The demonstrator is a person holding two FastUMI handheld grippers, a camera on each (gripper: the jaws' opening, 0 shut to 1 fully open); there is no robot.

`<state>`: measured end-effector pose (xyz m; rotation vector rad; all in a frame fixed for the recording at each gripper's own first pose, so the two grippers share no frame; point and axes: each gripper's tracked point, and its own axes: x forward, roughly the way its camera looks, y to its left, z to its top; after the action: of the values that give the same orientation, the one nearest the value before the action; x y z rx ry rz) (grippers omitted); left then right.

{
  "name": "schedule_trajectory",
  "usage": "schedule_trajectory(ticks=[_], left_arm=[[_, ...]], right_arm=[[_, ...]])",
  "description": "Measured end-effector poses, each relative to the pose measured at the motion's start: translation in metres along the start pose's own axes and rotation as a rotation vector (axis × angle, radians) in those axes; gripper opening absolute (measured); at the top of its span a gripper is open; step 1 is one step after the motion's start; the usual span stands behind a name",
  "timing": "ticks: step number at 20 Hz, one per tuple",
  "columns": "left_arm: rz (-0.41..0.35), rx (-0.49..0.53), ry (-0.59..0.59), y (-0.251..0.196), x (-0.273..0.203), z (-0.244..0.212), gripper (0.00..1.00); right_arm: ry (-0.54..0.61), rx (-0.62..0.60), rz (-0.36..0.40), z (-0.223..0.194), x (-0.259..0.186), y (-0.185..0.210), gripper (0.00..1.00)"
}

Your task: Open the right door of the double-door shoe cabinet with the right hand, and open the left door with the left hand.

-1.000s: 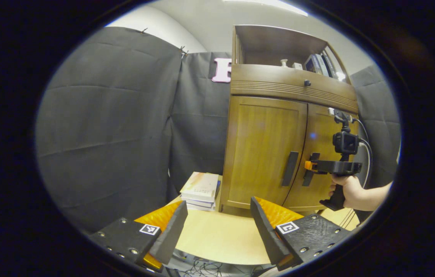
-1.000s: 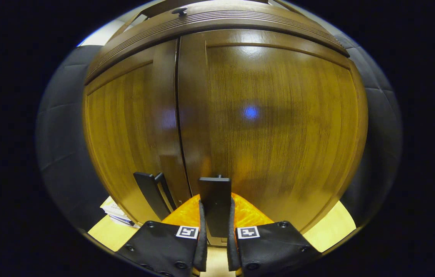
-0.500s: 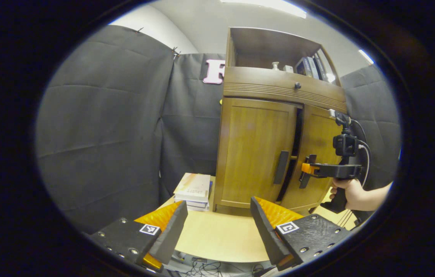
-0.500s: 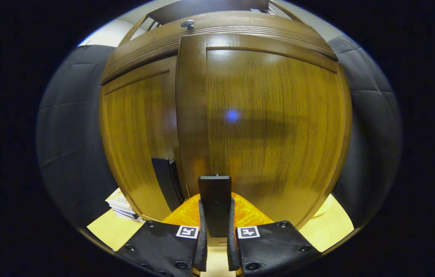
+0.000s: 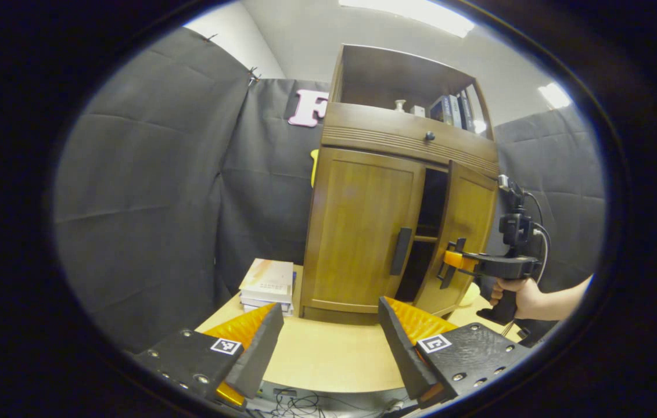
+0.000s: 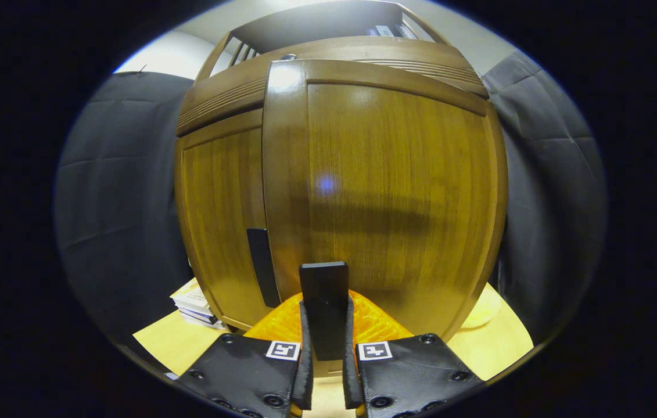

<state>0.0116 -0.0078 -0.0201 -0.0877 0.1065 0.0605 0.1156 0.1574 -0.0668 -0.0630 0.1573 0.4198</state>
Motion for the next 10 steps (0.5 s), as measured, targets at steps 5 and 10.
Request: schedule_trajectory(ticks=[5,10], left_arm=[[0.032,0.011,-0.025,0.003,0.011,0.003,0.95],[0.104,0.051,-0.019,0.000,0.011,0.000,0.95]], right_arm=[[0.009,-0.007,0.065,0.000,-0.013,-0.001,0.22],[0.021,-0.011,0.142,0.000,-0.026,-0.006,0.22]])
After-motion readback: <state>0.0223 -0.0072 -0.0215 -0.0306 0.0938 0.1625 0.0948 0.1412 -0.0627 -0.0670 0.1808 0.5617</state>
